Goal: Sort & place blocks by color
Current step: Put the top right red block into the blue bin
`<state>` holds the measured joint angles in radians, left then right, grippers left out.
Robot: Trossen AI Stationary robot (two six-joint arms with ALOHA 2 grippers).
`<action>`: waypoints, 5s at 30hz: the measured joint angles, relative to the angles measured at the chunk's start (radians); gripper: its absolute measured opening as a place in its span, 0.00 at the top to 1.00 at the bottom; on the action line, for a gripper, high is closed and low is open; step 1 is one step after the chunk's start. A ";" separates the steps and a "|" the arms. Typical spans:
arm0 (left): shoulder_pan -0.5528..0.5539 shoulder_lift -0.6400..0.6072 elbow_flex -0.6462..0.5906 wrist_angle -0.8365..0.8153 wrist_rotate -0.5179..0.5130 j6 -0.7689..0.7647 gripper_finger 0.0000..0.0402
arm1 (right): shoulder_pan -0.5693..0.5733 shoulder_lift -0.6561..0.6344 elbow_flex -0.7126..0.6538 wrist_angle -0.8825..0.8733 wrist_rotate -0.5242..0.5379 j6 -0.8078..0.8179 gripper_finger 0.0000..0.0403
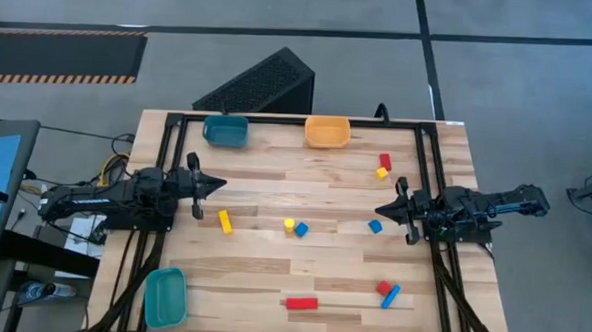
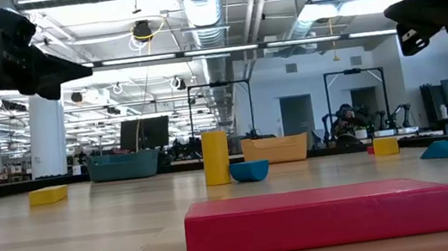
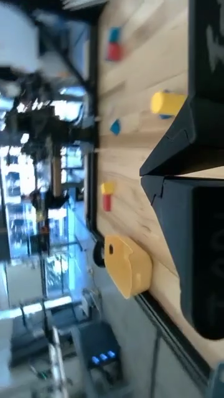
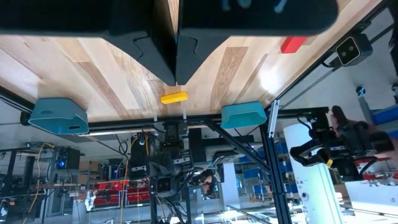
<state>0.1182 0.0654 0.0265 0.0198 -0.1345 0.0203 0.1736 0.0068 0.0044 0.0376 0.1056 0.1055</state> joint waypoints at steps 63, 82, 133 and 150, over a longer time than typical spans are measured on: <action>0.139 0.083 0.013 0.017 -0.307 -0.981 1.00 | -0.921 1.215 0.688 -0.512 -0.015 0.488 0.83; 0.071 0.087 0.013 0.024 -0.259 -1.021 0.74 | -1.015 1.494 0.688 -0.524 0.051 0.469 0.30; 0.027 0.359 0.013 0.180 -0.218 -1.134 0.74 | -0.674 1.332 0.740 -0.216 0.103 0.496 0.71; 0.027 0.541 0.085 0.288 -0.208 -1.168 0.55 | -0.517 1.355 0.742 0.124 0.070 0.078 0.71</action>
<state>0.1455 0.6066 0.1117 0.3080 -0.3420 -1.1482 -0.3429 1.3617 0.7464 0.1614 0.1754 0.1833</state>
